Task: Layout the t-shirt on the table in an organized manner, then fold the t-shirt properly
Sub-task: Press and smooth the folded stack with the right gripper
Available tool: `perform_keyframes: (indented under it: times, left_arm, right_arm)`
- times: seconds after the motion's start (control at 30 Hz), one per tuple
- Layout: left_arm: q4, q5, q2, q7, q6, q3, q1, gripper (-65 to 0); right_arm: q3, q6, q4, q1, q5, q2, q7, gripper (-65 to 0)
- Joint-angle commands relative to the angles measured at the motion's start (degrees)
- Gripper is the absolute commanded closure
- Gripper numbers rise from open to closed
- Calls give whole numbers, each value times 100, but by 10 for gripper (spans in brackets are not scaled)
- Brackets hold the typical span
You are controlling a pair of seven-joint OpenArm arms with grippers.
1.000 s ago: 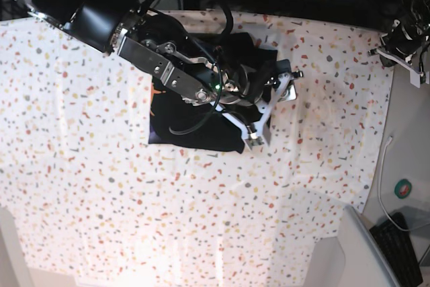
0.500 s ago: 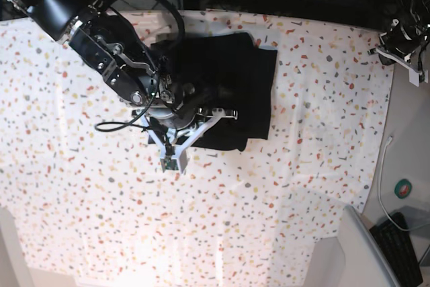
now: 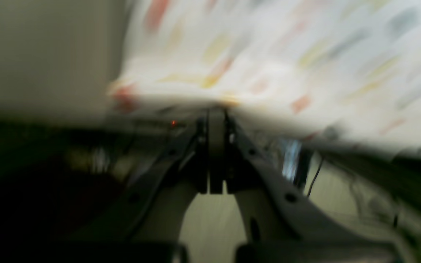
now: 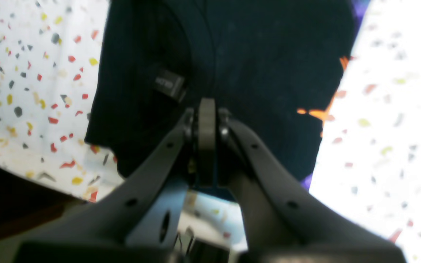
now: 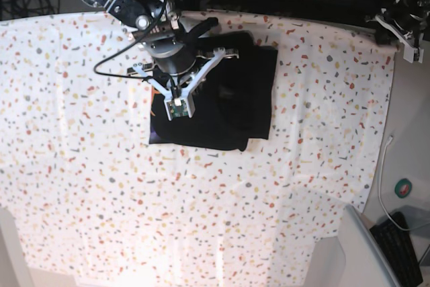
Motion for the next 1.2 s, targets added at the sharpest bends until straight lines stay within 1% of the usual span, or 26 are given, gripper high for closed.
perform_keyframes:
  times: [0.0, 0.03, 0.1, 0.2, 0.27, 0.33, 0.4, 0.43, 0.5, 0.53, 0.57, 0.6, 0.63, 0.7, 0.73, 0.77, 0.8, 0.83, 0.93, 1.0, 1.07, 1.17]
  left_arm:
    - [288, -46, 12, 3, -39, -41, 52, 0]
    - [517, -46, 118, 143, -39, -41, 52, 0]
    - [1062, -46, 320, 811, -39, -67, -9, 0]
    - [2003, -55, 478, 1796, -66, -41, -132, 0]
    - [2609, -55, 654, 2130, -66, -67, -159, 0]
    - [2978, -55, 803, 2192, -66, -50, -167, -72]
    - [2978, -55, 891, 2192, -66, -6, -299, -137]
    - [2829, -2, 935, 2200, -66, 12, -413, -158]
    - [2363, -37, 909, 2183, -66, -32, -563, -178]
    - [2046, -46, 891, 2174, -66, -155, -598, -176]
    - [1774, -46, 847, 2165, -66, -331, -695, -178]
    - [1493, -46, 768, 2165, -66, -559, -774, -184]
    - [1299, -37, 689, 2165, -66, -735, -827, -186]
    - [992, -11, 487, 2165, -66, -1061, -844, -188]
    - [921, -2, 381, 2165, -66, -1157, -835, -188]
    - [886, -11, 311, 2165, -66, -1210, -827, -188]
    - [851, -2, 232, 2165, -66, -1272, -827, -188]
    - [798, -2, 188, 2156, -66, -1307, -827, -188]
    - [737, -2, 100, 2156, -66, -1316, -827, -188]
    - [781, -11, 135, 2156, -66, -1289, -827, -188]
    - [754, -11, 214, 2156, -66, -1289, -844, -188]
    - [798, -2, 329, 2156, -66, -1219, -844, -188]
  right_arm:
    - [-11, 24, 124, -44, -150, -47, 83, 0]
    - [-2, 24, 124, -97, -229, -47, 83, 0]
    - [33, 24, 115, -167, -238, -12, 83, 0]
    - [42, 24, 115, -167, -238, 68, 83, 0]
    - [42, 24, 115, -167, -229, 129, 83, 0]
    - [42, 24, 106, -167, -229, 129, 83, 0]
    - [42, 24, 80, -150, -229, 85, 83, 0]
    - [24, 24, 10, -132, -229, 68, 83, 0]
    - [-2, 24, -140, 44, -229, -170, 56, 0]
    - [-2, 24, -245, 140, -229, -302, -67, 0]
    - [-11, 24, -351, 237, -229, -442, -278, 0]
    - [-20, 24, -447, 386, -238, -689, -541, 0]
    - [-20, 24, -544, 501, -255, -882, -814, -53]
    - [-29, 24, -773, 729, -273, -1216, -1350, -203]
    - [-37, 24, -896, 844, -317, -1313, -1473, -272]
    - [-64, 6, -1028, 914, -440, -1383, -1491, -320]
    - [-169, -99, -1195, 984, -633, -1453, -1482, -366]
    - [-310, -165, -1388, 1063, -862, -1541, -1482, -387]
    - [-987, -165, -1942, 1292, -1442, -1849, -1517, -393]
    - [-1365, -165, -2408, 1468, -1644, -1998, -1517, -392]
    - [-1629, -165, -2900, 1600, -1715, -2113, -1482, -392]
    - [-1840, -165, -3032, 1740, -1556, -2130, -1456, -392]
